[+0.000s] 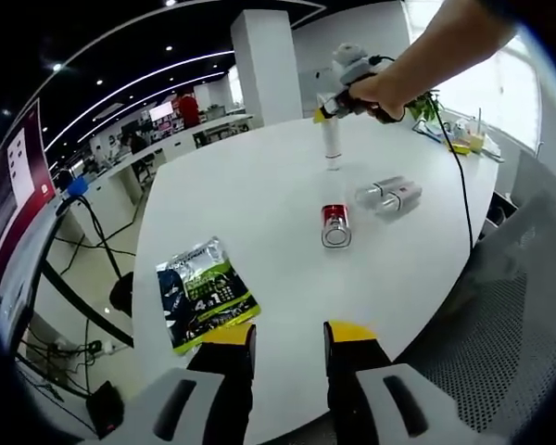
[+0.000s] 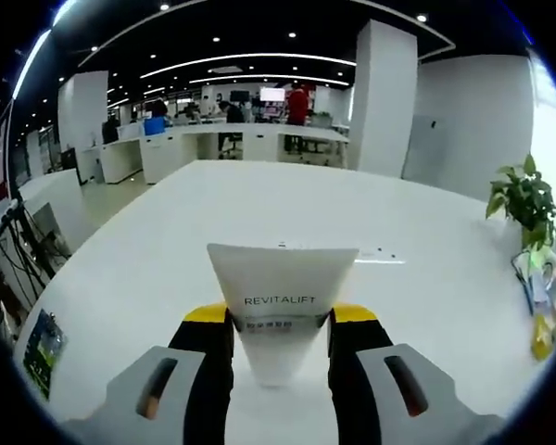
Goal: Arrange the skincare products in the storage area until every visible bottle or jar stands upright without overlapping.
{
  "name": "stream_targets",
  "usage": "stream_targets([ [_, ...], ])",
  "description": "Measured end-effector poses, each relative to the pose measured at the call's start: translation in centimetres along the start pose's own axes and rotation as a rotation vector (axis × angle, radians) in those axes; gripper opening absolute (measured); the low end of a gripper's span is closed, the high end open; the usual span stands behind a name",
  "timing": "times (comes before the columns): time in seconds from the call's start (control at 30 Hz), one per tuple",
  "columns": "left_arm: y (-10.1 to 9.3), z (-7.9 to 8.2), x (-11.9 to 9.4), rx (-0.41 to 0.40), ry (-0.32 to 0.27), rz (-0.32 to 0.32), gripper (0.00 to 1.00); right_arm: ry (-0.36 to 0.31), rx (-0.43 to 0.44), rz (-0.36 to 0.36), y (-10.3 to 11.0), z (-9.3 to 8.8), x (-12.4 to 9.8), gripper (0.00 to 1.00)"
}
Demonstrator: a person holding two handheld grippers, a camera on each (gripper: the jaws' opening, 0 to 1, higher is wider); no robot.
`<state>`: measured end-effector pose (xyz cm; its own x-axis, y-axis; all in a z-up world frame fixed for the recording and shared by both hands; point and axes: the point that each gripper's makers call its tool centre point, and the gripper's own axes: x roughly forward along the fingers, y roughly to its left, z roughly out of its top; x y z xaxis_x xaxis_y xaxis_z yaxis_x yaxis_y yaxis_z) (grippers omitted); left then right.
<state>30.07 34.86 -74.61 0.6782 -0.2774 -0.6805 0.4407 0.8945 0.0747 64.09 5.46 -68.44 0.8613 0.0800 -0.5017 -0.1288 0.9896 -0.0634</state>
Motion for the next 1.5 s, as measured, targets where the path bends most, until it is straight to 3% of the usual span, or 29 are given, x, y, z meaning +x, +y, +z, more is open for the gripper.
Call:
stream_targets([
  [0.53,0.0,-0.1,-0.1,0.013,0.008,0.005,0.29,0.014,0.031,-0.006,0.1,-0.6,-0.8,0.5],
  [0.67,0.2,-0.1,-0.1,0.014,0.01,0.012,0.29,0.015,0.079,0.049,0.8,-2.0,-2.2,0.56],
  [0.77,0.3,0.0,-0.2,0.011,0.003,0.014,0.29,0.034,0.108,0.056,0.3,-4.2,-4.6,0.56],
  [0.9,0.2,-0.1,-0.1,0.015,0.006,0.013,0.29,0.049,0.102,0.077,-0.2,-5.3,-6.3,0.56],
  [1.0,0.2,-0.1,-0.1,0.017,0.006,0.011,0.29,0.055,0.082,0.189,1.6,-6.0,-7.8,0.51],
  [1.07,0.1,-0.1,-0.1,0.024,0.01,0.008,0.29,0.085,0.128,0.379,4.7,-6.5,-9.6,0.49],
  [1.13,0.1,-0.2,-0.1,0.023,0.011,0.008,0.29,0.101,0.069,0.466,5.9,-6.7,-10.7,0.49],
  [1.23,0.1,-0.2,-0.1,0.023,0.011,0.006,0.29,0.136,-0.23,0.608,8.6,-7.8,-12.7,0.47],
  [1.3,0.0,-0.2,0.0,0.027,0.014,0.005,0.29,0.159,-0.353,0.664,9.9,-8.4,-13.1,0.49],
  [1.43,0.1,-0.3,0.0,0.024,0.015,0.007,0.29,0.166,-0.508,0.769,13.8,-8.2,-14.1,0.49],
  [1.47,0.1,-0.3,0.0,0.024,0.015,0.008,0.29,0.16,-0.628,0.779,14.6,-8.2,-14.0,0.5],
  [1.5,0.2,-0.3,0.0,0.024,0.014,0.011,0.29,0.167,-0.696,0.809,15.3,-8.5,-14.1,0.5],
])
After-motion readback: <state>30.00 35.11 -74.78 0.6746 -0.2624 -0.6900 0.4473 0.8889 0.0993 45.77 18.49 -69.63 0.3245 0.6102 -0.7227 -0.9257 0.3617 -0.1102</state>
